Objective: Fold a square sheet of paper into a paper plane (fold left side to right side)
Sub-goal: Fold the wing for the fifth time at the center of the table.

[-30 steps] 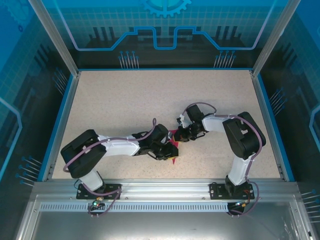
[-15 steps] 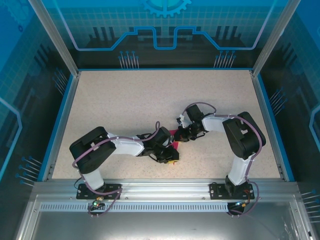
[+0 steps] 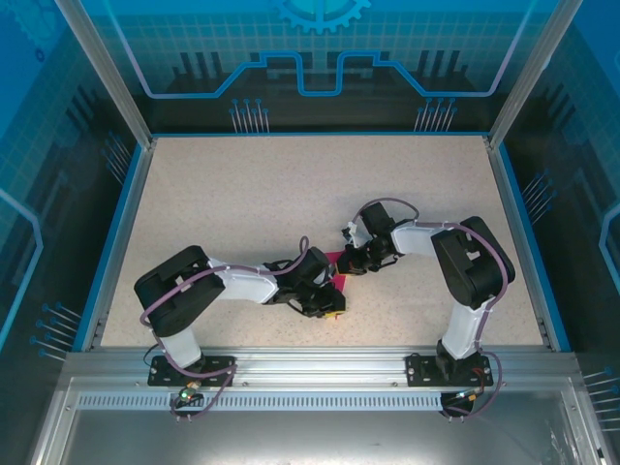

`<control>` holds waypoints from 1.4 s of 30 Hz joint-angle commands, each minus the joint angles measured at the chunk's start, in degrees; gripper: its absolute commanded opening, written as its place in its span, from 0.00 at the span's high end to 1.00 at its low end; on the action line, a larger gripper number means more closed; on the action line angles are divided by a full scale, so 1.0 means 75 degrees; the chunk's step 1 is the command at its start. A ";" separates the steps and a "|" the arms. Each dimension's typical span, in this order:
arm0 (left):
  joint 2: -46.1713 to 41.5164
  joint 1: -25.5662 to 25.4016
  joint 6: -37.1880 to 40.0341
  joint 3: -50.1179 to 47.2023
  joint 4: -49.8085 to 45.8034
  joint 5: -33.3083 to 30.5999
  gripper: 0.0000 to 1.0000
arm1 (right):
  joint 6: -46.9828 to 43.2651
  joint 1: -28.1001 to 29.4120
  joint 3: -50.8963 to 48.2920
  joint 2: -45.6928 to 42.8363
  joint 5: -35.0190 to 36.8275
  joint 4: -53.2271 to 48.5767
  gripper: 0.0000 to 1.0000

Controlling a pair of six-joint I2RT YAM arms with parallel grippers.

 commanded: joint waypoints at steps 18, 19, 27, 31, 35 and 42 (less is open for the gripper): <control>-0.0563 -0.0097 -0.0489 -0.0968 -0.0222 -0.0041 0.84 | -0.0205 0.0104 -0.0010 0.0559 0.1202 -0.0551 0.94; -0.0607 -0.0094 -0.0518 -0.1015 -0.0177 -0.0032 0.84 | -0.0204 0.0103 -0.0007 0.0560 0.1193 -0.0541 0.94; -0.1382 0.0071 0.0032 -0.0570 -0.0817 -0.0145 0.84 | -0.0192 0.0104 -0.0008 0.0560 0.1120 -0.0537 0.94; -0.1160 0.0228 0.0234 -0.0178 -0.1012 -0.0020 0.83 | -0.0194 0.0104 -0.0001 0.0549 0.1106 -0.0528 0.94; -0.0645 0.0341 0.0472 0.0270 -0.1040 0.0125 0.83 | -0.0192 0.0104 0.0001 0.0549 0.1091 -0.0531 0.94; 0.0139 0.0428 0.0725 0.0806 -0.1030 0.0230 0.80 | -0.0198 0.0104 0.0006 0.0560 0.1089 -0.0551 0.94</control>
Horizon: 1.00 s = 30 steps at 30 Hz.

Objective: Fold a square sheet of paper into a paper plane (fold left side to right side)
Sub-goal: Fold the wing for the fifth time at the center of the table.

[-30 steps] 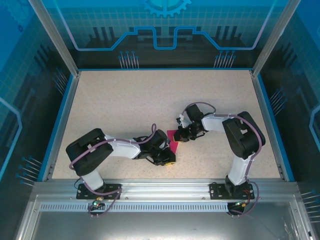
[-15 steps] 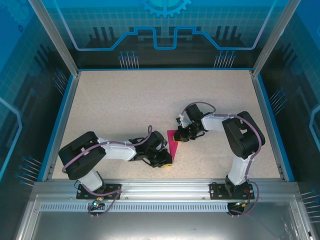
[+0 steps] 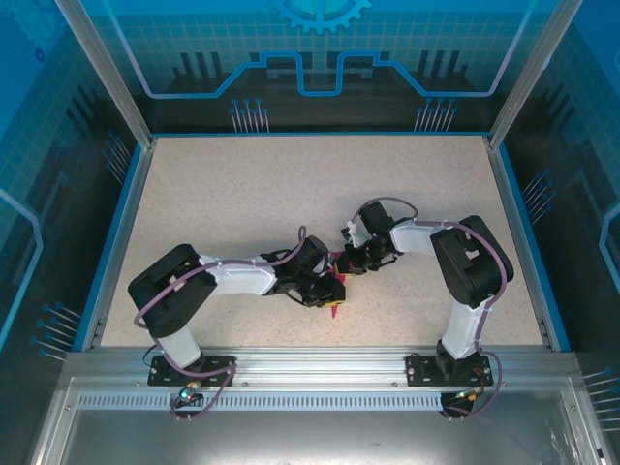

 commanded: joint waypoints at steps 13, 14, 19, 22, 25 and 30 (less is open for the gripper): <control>-0.0046 -0.0129 -0.0045 -0.0947 -0.0021 0.0378 0.85 | -0.0157 0.0096 -0.0112 0.0516 0.1119 -0.0407 0.95; -0.0125 -0.0152 -0.0054 -0.1011 -0.0022 0.0410 0.85 | -0.0147 0.0096 -0.0121 0.0502 0.1118 -0.0412 0.95; -0.0509 -0.0241 -0.0092 -0.1344 0.0048 0.0563 0.85 | -0.0160 0.0094 -0.0109 0.0482 0.1133 -0.0429 0.94; -0.0846 -0.0254 -0.0090 -0.1507 0.0047 0.0601 0.85 | -0.0165 0.0090 -0.0067 0.0424 0.1087 -0.0413 0.94; -0.1367 -0.0199 0.0071 -0.1553 -0.0195 0.0403 0.85 | -0.0211 0.0090 0.0043 0.0163 0.0983 -0.0363 0.93; -0.2355 0.0180 0.0476 -0.1485 -0.1113 -0.0447 0.74 | -0.0396 0.0092 0.0252 -0.0865 0.1412 -0.0455 0.81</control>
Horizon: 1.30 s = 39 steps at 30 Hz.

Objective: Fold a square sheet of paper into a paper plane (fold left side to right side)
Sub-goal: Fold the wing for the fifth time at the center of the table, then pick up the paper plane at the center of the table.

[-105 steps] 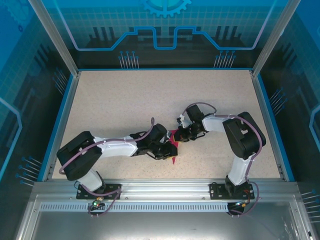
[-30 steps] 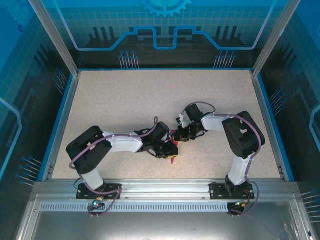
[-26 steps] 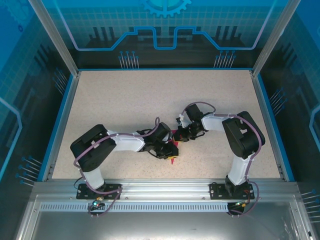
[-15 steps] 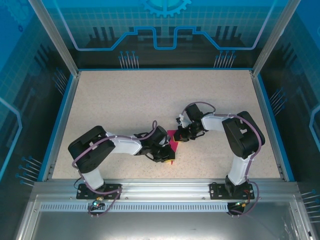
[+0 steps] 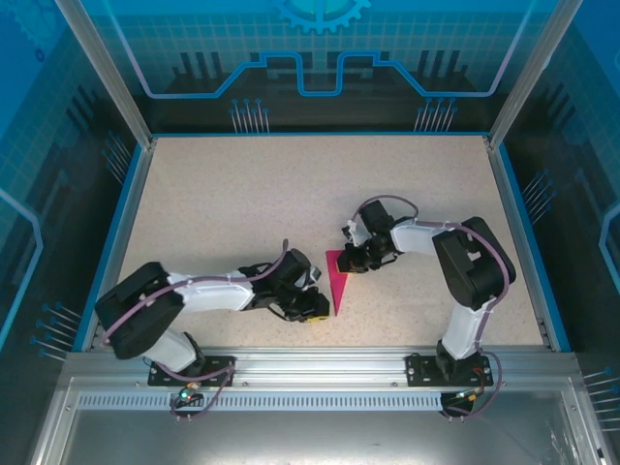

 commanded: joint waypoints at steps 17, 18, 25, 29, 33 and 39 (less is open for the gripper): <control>-0.1596 0.0814 0.0726 0.0699 -0.2344 -0.3761 0.54 | 0.1263 0.1367 -0.0798 -0.2948 0.3059 -0.1216 0.35; -0.1547 0.0820 0.0699 0.0689 -0.2345 -0.3730 0.54 | 0.1335 0.1506 -0.0706 -0.2748 0.3109 -0.1215 0.36; -0.1665 0.0817 0.0617 0.0612 -0.2483 -0.3708 0.53 | 0.1589 0.2063 -0.0039 -0.1605 0.3745 -0.1538 0.60; -0.1882 0.0819 0.0620 0.0604 -0.2640 -0.3834 0.52 | 0.1488 0.2134 0.0082 -0.1823 0.3747 -0.1653 0.88; -0.2108 0.0817 0.0642 0.0663 -0.2941 -0.4127 0.51 | 0.1120 0.2159 0.0164 -0.2564 0.3177 -0.1466 1.00; -0.3055 0.0875 0.0635 0.0658 -0.3793 -0.4996 0.44 | 0.0990 0.1662 -0.0421 -0.3624 0.1283 -0.0380 1.00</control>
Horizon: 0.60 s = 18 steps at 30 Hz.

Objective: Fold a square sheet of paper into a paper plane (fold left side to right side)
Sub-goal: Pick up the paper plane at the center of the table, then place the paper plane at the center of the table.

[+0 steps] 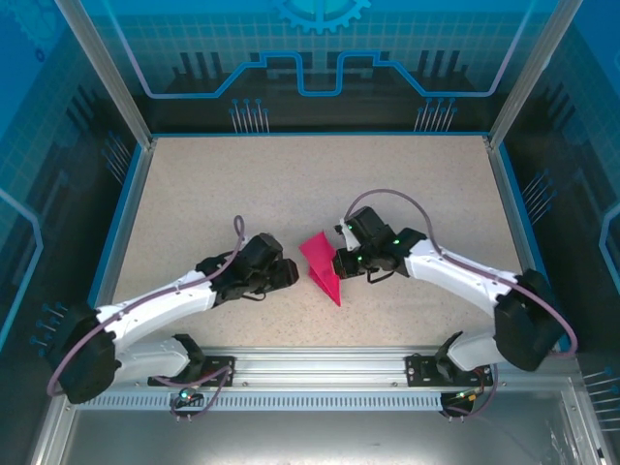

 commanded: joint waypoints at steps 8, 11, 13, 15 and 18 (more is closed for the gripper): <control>-0.1960 0.0157 -0.0248 -0.0539 -0.0646 -0.1069 0.38 | 0.0329 -0.1574 -0.2182 0.0927 -0.3107 0.3345 1.00; -0.2055 0.0178 -0.0293 -0.0618 -0.0655 -0.0986 0.38 | 0.0040 -0.1958 -0.2223 0.1272 -0.2955 0.3218 1.00; -0.2030 0.0186 -0.0282 -0.0583 -0.0690 -0.0933 0.38 | -0.0068 -0.2176 -0.2245 0.1175 -0.2839 0.3011 0.92; -0.1985 0.0171 -0.0255 -0.0541 -0.0692 -0.0921 0.37 | -0.0398 -0.2239 -0.2115 0.0975 -0.2369 0.2358 0.84; -0.1879 0.0182 -0.0199 -0.0469 -0.0655 -0.0910 0.36 | -0.0927 -0.2250 -0.1824 0.0754 -0.1263 0.1160 0.74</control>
